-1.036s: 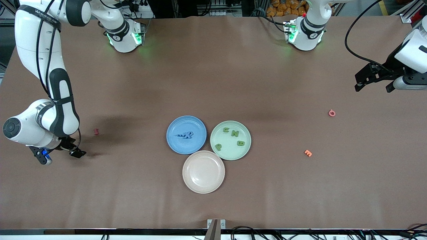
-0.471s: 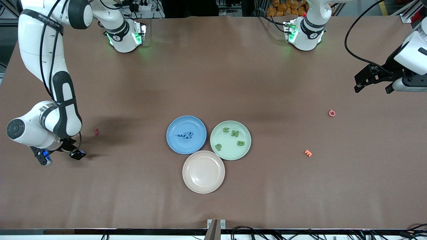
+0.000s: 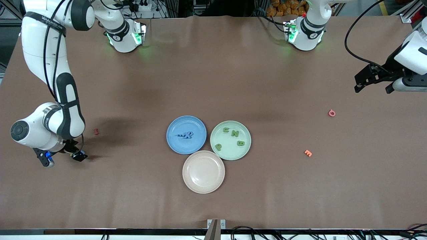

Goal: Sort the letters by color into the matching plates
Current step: 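Lower the right gripper and close it on the blue c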

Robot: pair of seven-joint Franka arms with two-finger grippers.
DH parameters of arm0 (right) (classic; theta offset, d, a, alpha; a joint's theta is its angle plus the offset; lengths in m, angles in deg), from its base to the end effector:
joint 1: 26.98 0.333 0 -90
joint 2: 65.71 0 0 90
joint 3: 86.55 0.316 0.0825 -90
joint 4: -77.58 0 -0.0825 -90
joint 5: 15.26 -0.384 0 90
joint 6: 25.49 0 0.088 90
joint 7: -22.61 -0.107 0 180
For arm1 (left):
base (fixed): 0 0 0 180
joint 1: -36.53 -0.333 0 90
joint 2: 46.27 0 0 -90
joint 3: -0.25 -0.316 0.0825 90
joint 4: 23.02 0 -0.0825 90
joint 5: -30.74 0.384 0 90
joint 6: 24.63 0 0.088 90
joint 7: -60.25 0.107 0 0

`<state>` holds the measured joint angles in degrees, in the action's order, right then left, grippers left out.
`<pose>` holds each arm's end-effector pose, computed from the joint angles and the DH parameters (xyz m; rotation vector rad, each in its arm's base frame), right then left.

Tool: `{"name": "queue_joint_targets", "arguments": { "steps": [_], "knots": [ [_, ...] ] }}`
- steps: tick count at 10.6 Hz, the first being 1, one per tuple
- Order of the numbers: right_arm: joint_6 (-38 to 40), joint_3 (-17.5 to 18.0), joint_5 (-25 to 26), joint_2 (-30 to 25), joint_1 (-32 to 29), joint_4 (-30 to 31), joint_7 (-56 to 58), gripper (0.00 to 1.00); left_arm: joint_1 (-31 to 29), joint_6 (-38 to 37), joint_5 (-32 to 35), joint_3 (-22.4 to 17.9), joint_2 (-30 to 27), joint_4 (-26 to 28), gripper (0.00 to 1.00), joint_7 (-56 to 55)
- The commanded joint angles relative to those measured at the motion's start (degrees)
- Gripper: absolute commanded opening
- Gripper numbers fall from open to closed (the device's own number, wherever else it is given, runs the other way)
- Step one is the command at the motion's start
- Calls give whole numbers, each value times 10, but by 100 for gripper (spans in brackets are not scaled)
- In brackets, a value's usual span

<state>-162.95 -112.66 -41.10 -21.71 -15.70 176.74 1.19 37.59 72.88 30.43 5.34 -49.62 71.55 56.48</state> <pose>0.6491 -0.1414 0.1726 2.8491 -1.3011 0.0141 0.5455 -0.0608 0.6307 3.1266 -0.0645 0.1708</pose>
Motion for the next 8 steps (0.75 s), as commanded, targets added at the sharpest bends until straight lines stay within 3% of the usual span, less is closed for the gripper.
{"name": "queue_joint_targets", "arguments": {
  "steps": [1, 8],
  "knots": [
    [-2, -3, 1, 18, 6, -22, -24, 98, -2, -10, 3, 4, 4, -12, 100, 0],
    [-7, -3, 6, 16, -4, -21, 4, 69, -3, -10, 3, 4, 4, -12, 100, 0]
  ]
}}
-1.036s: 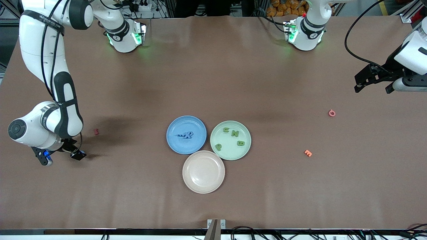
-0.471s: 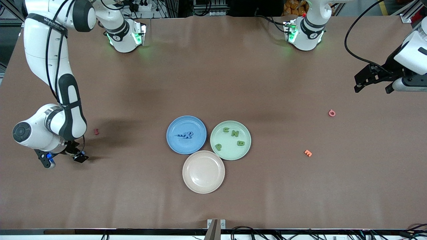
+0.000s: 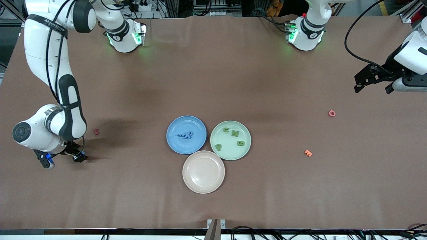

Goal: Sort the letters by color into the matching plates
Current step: 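Lower the right gripper and close it on the blue c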

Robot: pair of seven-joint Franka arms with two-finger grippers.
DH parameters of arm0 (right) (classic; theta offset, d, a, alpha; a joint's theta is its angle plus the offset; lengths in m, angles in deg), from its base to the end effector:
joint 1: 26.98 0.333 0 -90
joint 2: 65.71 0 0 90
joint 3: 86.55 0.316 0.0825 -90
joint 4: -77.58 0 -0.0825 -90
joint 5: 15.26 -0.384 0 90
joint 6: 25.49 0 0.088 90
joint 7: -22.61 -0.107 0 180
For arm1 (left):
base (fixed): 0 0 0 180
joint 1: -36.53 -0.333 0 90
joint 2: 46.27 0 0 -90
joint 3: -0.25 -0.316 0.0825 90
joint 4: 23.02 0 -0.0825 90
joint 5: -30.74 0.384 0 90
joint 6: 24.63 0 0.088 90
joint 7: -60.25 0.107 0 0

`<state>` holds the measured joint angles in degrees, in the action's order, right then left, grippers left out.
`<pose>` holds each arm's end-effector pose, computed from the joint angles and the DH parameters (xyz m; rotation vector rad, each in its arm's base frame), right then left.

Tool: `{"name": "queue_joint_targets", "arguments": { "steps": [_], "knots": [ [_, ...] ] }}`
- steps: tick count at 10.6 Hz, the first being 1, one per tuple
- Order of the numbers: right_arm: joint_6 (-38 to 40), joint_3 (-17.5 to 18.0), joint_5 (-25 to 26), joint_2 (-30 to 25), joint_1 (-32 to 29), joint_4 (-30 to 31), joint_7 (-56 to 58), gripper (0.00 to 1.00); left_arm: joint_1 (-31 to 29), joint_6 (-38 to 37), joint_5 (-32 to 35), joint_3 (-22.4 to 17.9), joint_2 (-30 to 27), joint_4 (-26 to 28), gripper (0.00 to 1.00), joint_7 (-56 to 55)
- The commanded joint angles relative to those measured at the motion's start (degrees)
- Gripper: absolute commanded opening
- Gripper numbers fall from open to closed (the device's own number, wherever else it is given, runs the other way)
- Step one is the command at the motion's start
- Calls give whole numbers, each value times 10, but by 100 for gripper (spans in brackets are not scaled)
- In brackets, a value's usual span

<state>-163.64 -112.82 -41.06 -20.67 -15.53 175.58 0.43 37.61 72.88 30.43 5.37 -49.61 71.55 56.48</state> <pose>0.6549 -0.1408 0.1707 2.8385 -1.3056 0.0407 0.5455 -0.0612 0.6306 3.1266 -0.0659 0.1705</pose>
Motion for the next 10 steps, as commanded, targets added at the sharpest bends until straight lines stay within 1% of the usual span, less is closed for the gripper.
{"name": "queue_joint_targets", "arguments": {
  "steps": [1, 2, 7, 8, 10],
  "knots": [
    [0, -1, 7, 5, -7, -10, 14, 64, -3, -10, 3, 3, 4, -12, 100, 0],
    [0, 0, 6, 5, -8, -10, 14, 59, -2, -10, 3, 3, 4, -12, 100, 0],
    [-2, 3, 3, 6, -9, -10, 22, 43, -2, -10, 3, 4, 3, -12, 100, 0],
    [-3, 3, 3, 6, -9, -10, 22, 41, -2, -10, 3, 4, 3, -12, 100, 0],
    [-30, 14, 3, 6, -9, -7, 24, 35, -2, -10, 3, 3, 3, -12, 100, 0]
  ]
}}
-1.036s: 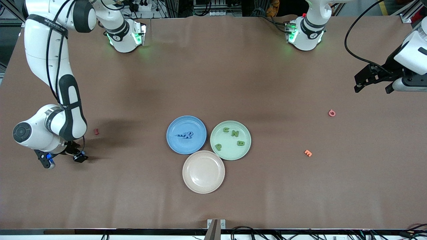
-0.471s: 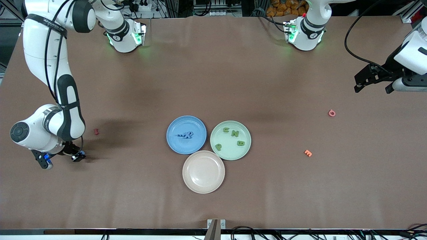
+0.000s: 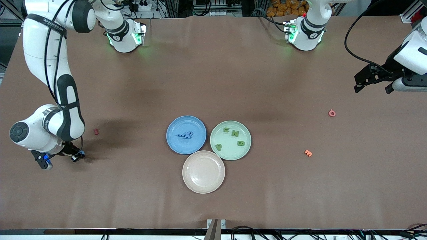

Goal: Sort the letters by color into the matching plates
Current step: 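Carry the blue c over the blue plate with the right gripper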

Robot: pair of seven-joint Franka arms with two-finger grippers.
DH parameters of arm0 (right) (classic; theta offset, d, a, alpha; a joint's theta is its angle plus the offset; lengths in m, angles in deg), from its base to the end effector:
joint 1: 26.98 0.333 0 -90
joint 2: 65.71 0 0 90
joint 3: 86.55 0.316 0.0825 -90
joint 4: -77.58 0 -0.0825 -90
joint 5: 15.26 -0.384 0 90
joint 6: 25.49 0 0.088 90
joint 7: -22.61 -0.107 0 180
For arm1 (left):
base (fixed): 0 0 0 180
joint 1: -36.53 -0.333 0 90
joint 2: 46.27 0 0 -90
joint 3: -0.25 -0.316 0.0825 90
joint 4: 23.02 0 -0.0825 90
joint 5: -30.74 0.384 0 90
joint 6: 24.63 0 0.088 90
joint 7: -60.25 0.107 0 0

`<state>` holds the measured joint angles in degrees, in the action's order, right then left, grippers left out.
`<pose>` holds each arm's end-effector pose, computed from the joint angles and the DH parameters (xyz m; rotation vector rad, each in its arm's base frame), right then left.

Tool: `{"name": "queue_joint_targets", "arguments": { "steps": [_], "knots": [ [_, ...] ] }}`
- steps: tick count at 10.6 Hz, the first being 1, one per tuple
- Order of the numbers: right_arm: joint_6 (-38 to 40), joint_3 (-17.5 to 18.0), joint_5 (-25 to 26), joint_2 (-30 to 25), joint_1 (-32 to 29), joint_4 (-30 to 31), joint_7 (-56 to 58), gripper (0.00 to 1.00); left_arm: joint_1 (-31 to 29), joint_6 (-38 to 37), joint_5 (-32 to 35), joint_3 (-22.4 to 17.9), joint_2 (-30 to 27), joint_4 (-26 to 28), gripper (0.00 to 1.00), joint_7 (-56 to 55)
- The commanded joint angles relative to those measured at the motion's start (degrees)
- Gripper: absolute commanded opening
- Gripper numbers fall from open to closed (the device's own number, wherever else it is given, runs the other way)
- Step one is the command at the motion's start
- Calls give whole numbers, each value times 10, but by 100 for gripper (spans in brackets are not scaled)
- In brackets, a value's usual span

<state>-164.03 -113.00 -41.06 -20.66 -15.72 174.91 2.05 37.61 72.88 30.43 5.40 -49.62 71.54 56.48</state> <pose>0.6590 -0.1442 0.1763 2.8553 -1.2680 0.0693 0.5454 -0.0615 0.6308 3.1265 -0.0667 0.1711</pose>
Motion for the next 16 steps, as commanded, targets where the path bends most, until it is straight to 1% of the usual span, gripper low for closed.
{"name": "queue_joint_targets", "arguments": {
  "steps": [1, 2, 3, 4, 5, 7, 8, 9, 10, 11, 13, 15, 16],
  "knots": [
    [-26, 20, 4, 6, -6, 0, 8, 34, -2, -10, 3, 3, 3, -12, 100, 0],
    [-26, 28, 4, 6, -5, 0, 10, 31, -2, -10, 3, 3, 3, -12, 100, 0],
    [-27, 38, 8, 6, -5, -1, 27, 24, -2, -10, 3, 4, 3, -13, 100, 0],
    [-26, 39, 6, 5, -5, -1, 45, 21, -1, -10, 4, 4, 3, -13, 100, 0],
    [-25, 40, 6, 3, -5, -3, 53, 19, -1, -10, 4, 4, 3, -13, 100, 0],
    [-20, 47, 7, -1, -3, -6, 75, 20, -1, -10, 4, 4, 4, -13, 100, 0],
    [-15, 51, 11, -4, 0, -18, 80, 19, -1, -10, 4, 4, 4, -13, 100, 0],
    [-3, 67, 41, -7, 1, -29, 83, 20, -1, -10, 4, 4, 4, -13, 100, 0],
    [12, 73, 84, -12, 4, -40, 83, 19, -1, -10, 4, 4, 3, -13, 100, 0],
    [23, 84, 116, -14, 9, -54, 89, 20, -1, -10, 4, 4, 3, -13, 100, 0],
    [31, 104, 124, -14, 20, -70, 101, 20, -1, -10, 4, 4, 3, -13, 100, 0],
    [31, 140, 124, -14, 30, -82, 103, 19, -1, -10, 4, 4, 3, -13, 100, 0],
    [31, 153, 123, -14, 40, -87, 103, 18, -1, -10, 4, 4, 4, -13, 100, 0]
  ]
}}
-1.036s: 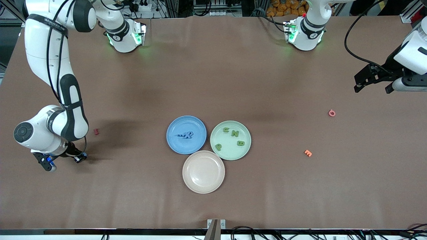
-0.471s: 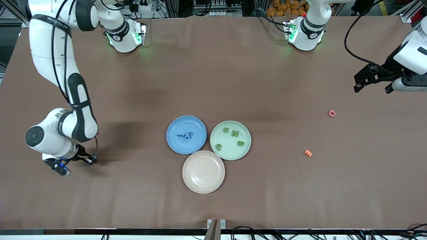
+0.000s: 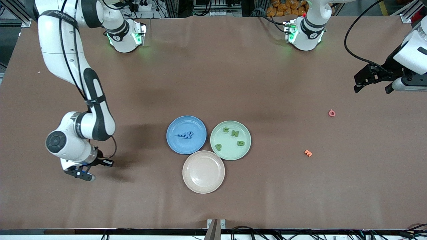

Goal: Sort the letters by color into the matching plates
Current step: 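Carry the blue c over the blue plate with the right gripper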

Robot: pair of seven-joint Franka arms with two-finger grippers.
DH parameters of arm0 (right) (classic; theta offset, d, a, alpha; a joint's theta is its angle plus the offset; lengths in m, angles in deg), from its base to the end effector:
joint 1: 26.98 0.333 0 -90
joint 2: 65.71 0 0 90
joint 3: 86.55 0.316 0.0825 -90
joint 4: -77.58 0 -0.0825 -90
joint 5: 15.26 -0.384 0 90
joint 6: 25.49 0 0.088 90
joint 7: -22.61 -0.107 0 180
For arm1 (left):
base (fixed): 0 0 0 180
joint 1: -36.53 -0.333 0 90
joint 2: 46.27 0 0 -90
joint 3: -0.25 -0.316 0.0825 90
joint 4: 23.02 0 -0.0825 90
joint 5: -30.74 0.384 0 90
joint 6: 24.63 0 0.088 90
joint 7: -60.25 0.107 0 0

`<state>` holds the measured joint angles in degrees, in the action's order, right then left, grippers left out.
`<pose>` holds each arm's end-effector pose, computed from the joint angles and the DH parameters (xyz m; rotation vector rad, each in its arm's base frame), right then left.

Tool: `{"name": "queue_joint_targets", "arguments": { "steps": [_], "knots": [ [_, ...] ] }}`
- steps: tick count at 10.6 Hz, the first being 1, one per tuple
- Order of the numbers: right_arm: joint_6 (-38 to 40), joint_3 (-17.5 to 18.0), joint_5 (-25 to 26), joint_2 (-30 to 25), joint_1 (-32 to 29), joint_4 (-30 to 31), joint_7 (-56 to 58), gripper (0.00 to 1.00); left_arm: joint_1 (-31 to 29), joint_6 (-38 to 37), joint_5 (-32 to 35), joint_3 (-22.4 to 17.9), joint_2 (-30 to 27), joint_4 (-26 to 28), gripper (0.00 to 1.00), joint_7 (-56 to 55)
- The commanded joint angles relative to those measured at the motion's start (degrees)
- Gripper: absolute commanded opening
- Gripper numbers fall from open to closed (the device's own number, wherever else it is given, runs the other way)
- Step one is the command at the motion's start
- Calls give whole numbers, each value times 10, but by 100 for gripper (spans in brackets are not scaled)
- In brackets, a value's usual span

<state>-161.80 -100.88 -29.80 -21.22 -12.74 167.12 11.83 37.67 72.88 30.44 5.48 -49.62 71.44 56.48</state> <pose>0.7081 0.0280 0.2026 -3.0908 0.4557 -0.1079 0.5453 -0.0629 0.6317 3.1262 -0.0705 0.1738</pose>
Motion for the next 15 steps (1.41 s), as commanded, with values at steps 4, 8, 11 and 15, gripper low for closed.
{"name": "queue_joint_targets", "arguments": {
  "steps": [4, 8, 11, 15],
  "knots": [
    [10, 54, 7, -15, 71, -10, -7, 17, -2, -10, 4, 3, 3, -12, 100, 0],
    [47, 55, 7, -47, 145, -9, -77, 17, -2, -10, 4, 3, 3, -12, 100, 0],
    [54, 55, 8, -44, 209, -9, -141, 17, -3, -10, 4, 3, 3, -12, 100, 1],
    [54, 55, 11, -39, 251, -4, -152, 56, -3, -10, 4, 3, 2, -12, 100, 0]
  ]
}}
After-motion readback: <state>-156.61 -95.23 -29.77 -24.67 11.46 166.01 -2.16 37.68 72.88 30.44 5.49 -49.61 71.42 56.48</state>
